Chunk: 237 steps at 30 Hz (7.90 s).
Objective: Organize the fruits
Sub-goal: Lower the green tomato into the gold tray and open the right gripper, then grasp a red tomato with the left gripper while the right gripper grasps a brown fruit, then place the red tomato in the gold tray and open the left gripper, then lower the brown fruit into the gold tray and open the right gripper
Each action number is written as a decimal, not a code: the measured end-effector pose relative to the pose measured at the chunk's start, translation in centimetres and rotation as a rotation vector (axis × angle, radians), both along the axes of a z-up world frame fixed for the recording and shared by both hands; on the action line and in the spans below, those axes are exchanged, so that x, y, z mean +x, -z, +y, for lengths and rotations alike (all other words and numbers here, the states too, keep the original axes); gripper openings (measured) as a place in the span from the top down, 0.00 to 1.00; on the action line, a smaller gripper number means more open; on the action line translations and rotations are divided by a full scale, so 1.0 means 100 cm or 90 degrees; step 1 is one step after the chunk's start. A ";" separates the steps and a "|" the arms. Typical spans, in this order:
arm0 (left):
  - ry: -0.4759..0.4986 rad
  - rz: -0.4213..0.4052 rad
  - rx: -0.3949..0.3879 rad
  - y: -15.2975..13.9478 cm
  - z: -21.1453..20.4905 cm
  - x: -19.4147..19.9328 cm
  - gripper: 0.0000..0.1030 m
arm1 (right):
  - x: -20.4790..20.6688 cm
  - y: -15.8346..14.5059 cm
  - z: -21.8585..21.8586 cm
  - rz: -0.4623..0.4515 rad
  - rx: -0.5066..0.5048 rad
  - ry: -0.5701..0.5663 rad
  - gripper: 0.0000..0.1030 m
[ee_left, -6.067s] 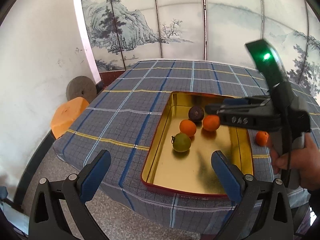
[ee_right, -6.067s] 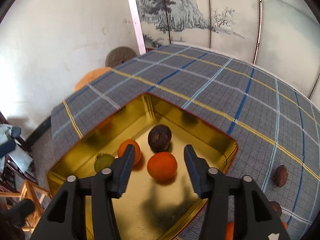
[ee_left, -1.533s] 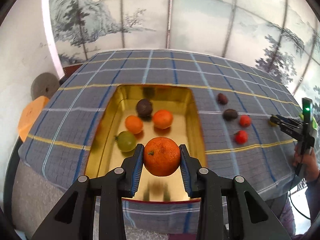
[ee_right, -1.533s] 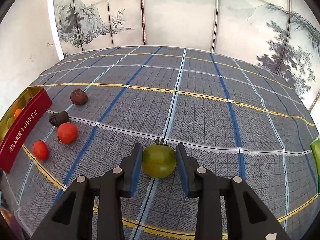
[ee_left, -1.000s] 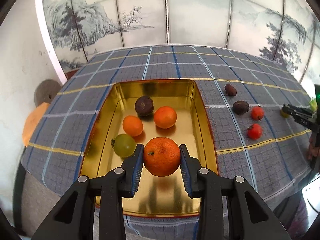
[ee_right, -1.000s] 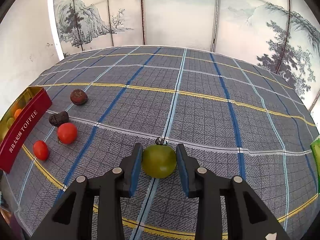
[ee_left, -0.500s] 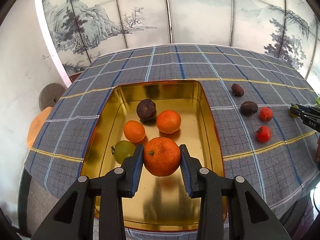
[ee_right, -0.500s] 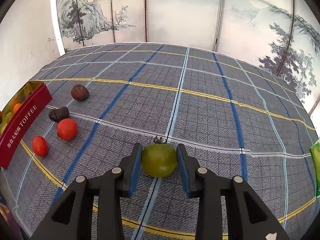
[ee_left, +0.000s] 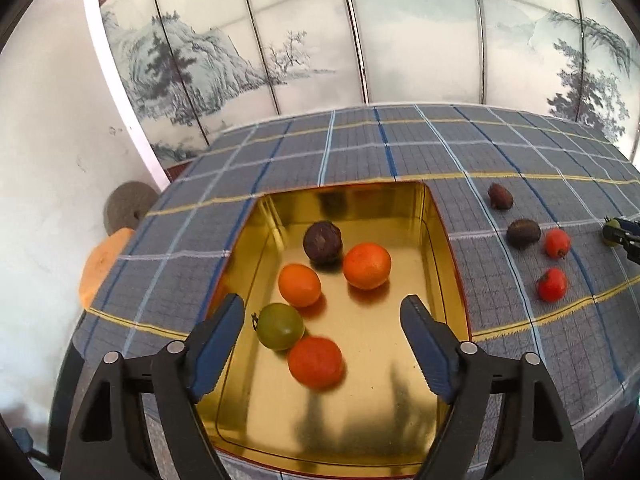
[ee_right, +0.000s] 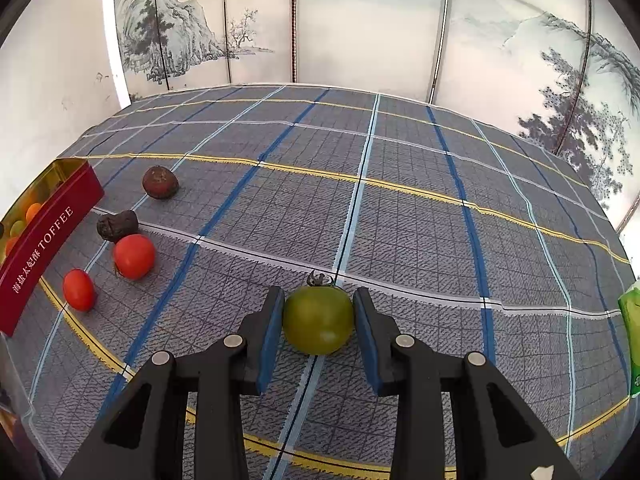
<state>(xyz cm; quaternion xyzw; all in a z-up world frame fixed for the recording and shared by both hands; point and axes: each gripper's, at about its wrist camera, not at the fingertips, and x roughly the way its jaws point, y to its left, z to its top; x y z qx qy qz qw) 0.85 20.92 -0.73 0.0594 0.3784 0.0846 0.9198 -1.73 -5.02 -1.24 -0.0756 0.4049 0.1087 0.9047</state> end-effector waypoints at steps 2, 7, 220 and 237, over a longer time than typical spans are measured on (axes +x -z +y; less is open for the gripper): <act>-0.007 0.000 0.007 -0.002 0.000 -0.001 0.21 | 0.000 0.000 0.000 0.001 0.001 0.000 0.69; -0.025 -0.005 0.011 -0.008 0.003 -0.008 0.21 | -0.004 0.000 0.002 -0.003 -0.001 -0.004 0.69; -0.064 0.019 -0.095 -0.012 0.041 -0.023 0.28 | -0.111 -0.084 0.159 -0.038 0.121 -0.338 0.65; -0.196 0.019 -0.094 -0.012 0.097 -0.062 0.18 | -0.087 -0.038 0.273 0.082 0.136 -0.437 0.65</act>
